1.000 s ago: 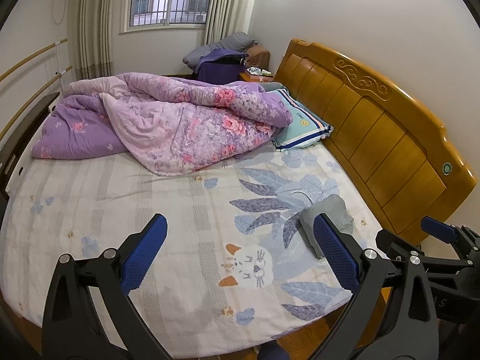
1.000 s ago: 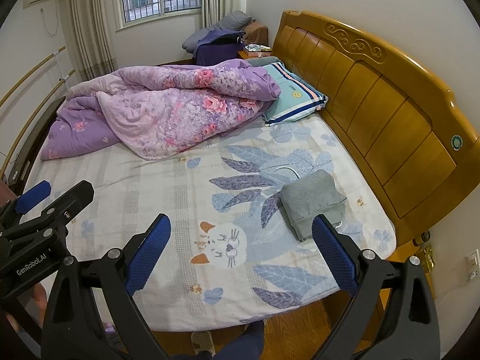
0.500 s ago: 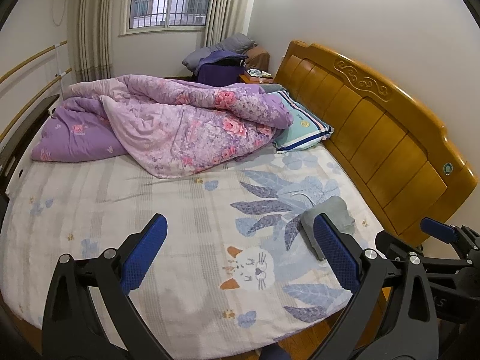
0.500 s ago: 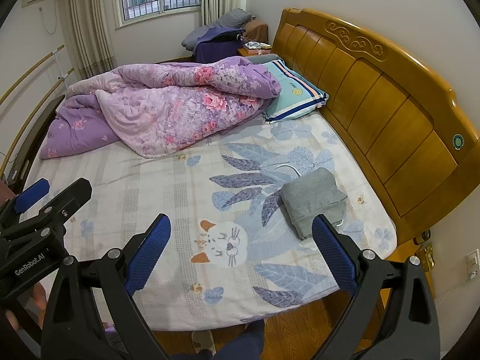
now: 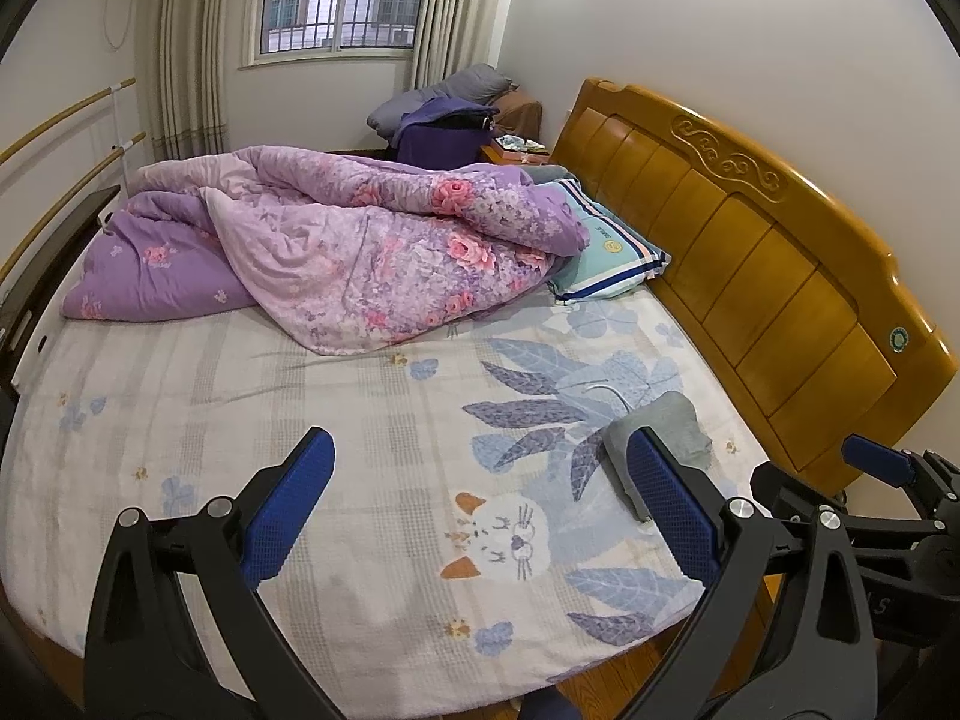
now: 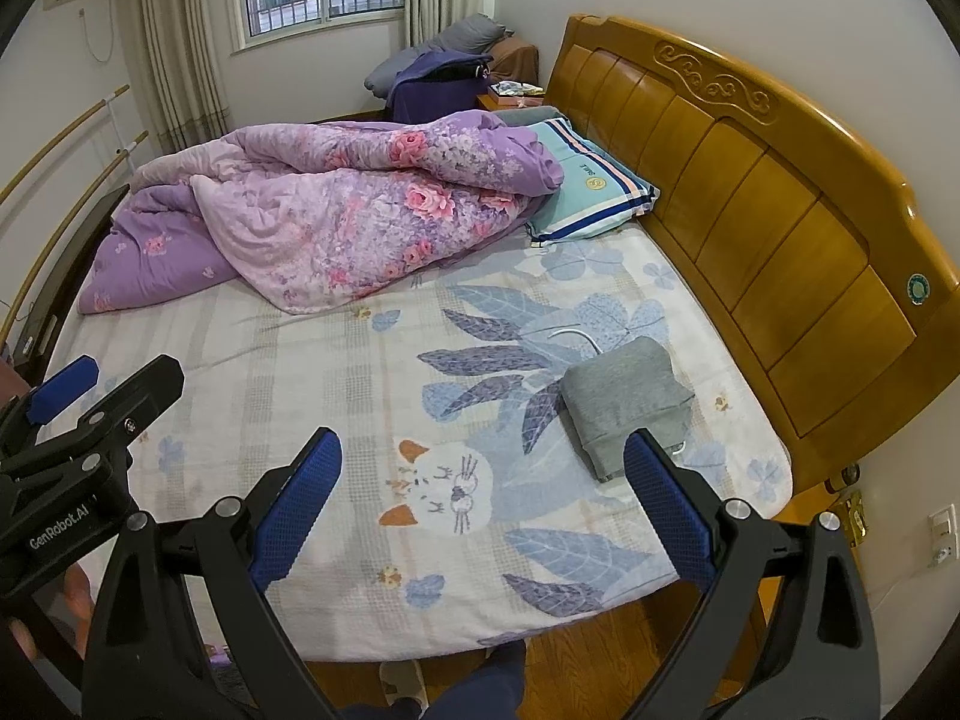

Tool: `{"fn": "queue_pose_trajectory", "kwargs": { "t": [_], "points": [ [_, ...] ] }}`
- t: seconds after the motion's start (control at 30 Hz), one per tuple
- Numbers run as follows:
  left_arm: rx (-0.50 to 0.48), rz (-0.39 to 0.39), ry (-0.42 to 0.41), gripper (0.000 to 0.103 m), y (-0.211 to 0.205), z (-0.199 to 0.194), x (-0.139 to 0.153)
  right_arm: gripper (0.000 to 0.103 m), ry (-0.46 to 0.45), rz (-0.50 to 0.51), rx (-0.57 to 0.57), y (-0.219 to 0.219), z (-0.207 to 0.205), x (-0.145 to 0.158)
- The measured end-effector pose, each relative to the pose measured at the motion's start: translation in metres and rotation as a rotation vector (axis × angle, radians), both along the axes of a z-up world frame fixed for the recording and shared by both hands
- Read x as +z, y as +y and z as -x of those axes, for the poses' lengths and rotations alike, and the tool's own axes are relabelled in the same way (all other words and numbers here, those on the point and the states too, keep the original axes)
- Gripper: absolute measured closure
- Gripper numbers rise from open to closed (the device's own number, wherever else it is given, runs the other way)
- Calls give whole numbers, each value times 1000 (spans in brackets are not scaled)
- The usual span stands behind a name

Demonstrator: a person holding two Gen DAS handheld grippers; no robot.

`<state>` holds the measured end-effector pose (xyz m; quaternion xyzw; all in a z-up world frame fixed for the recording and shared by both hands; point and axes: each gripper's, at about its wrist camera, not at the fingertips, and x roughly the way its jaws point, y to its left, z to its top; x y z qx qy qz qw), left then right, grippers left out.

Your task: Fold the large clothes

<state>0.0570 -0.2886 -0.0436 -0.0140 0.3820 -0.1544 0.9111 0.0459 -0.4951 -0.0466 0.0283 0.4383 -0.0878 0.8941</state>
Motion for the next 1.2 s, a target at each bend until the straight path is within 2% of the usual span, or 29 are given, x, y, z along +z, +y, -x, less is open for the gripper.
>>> {"fn": "queue_pose_trajectory", "kwargs": {
  "t": [1.2],
  "points": [
    [15, -7, 12, 5, -3, -3, -2, 11, 9, -1, 19, -13, -16, -7]
  ]
}}
